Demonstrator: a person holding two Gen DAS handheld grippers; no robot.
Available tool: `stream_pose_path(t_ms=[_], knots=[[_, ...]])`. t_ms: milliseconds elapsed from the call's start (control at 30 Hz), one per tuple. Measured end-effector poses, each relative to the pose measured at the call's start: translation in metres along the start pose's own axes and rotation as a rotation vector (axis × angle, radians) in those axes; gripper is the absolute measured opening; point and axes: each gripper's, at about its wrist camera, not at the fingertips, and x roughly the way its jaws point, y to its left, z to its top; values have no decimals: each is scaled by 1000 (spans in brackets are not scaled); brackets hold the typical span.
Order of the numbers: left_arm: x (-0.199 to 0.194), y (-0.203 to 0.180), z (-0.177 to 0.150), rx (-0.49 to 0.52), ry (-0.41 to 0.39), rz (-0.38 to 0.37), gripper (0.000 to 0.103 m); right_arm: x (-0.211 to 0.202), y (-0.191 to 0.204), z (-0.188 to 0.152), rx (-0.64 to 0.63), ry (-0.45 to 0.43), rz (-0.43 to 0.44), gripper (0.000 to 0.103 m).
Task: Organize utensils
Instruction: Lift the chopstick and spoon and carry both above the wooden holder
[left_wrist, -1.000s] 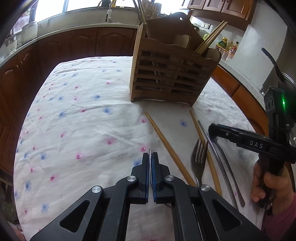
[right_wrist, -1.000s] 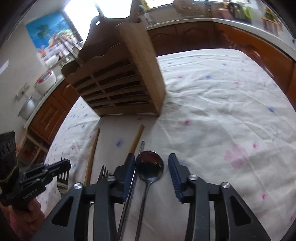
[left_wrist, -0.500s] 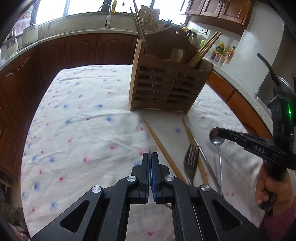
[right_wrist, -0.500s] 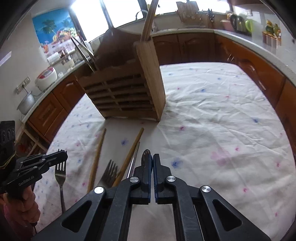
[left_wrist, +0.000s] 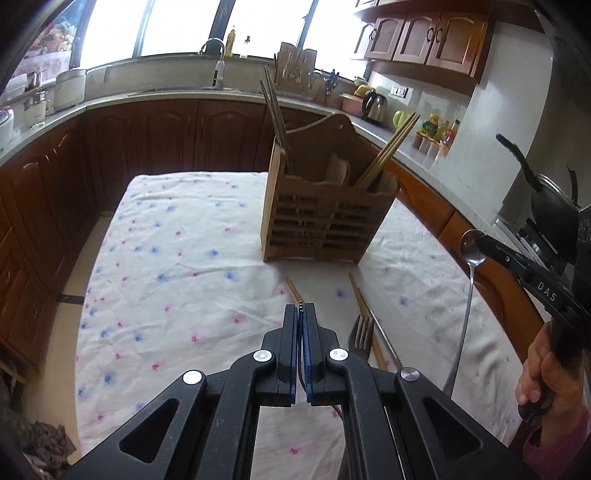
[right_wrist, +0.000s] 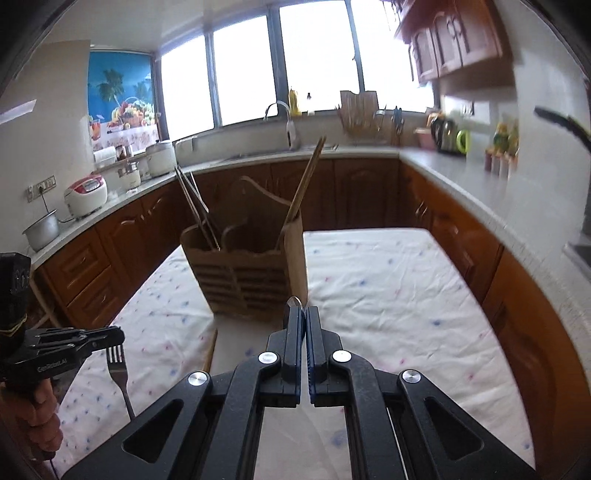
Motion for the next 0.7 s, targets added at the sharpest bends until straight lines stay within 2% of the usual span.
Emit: stream_pose_path(t_ms=[333,700], knots=[[-25,6,13,2,-68,3,1,-14,8,9,-23,-140,-72,2],[-53,15,50,-8,-208,22,1,-14,4,30,8,-274,-132,2]])
